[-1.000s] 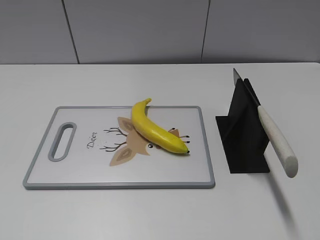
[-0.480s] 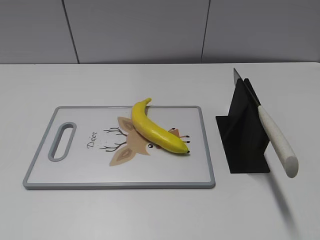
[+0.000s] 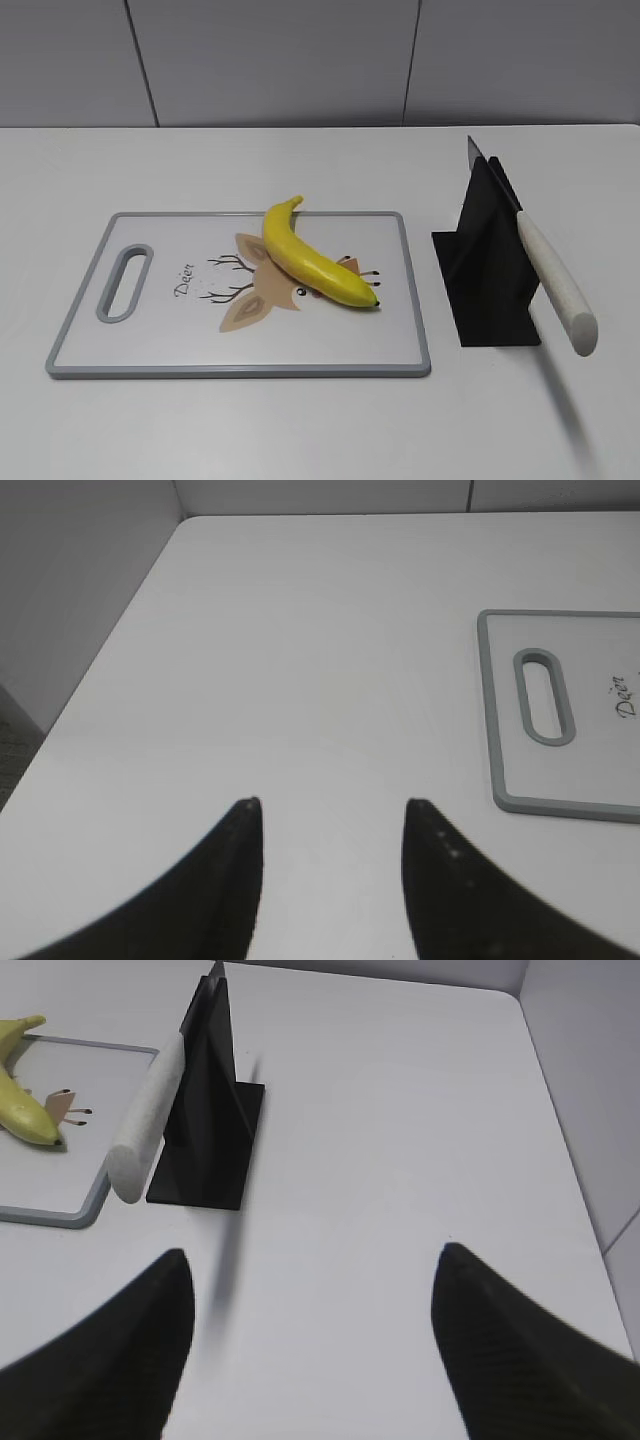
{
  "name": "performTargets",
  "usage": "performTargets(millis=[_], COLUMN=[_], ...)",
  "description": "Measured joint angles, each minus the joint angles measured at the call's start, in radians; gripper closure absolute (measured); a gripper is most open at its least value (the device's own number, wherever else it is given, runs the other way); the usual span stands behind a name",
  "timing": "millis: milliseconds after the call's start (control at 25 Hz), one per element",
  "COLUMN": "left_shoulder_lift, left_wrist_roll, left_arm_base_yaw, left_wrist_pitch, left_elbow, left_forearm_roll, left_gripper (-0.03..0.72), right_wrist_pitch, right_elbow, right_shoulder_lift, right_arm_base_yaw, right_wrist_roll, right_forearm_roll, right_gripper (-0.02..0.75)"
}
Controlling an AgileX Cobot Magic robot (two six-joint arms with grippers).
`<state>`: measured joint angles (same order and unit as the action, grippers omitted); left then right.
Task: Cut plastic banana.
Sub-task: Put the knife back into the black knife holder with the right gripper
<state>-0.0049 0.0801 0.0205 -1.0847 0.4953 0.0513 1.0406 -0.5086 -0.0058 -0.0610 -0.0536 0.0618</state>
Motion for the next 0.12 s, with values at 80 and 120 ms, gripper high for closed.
performTargets(millis=[80,120], left_shoulder_lift=[0.000,0.000], left_wrist_roll=[0.000,0.000], left_arm_base_yaw=[0.000,0.000], left_wrist_pitch=[0.000,0.000], left_elbow=[0.000,0.000], left_forearm_roll=[0.000,0.000], left_gripper=[0.239,0.239], right_wrist_pitch=[0.000,0.000], right_elbow=[0.000,0.000], right_shoulder_lift=[0.000,0.000], right_arm_base_yaw=[0.000,0.000], right_wrist_roll=[0.000,0.000], right_forearm_roll=[0.001,0.001], right_gripper=[0.163,0.163])
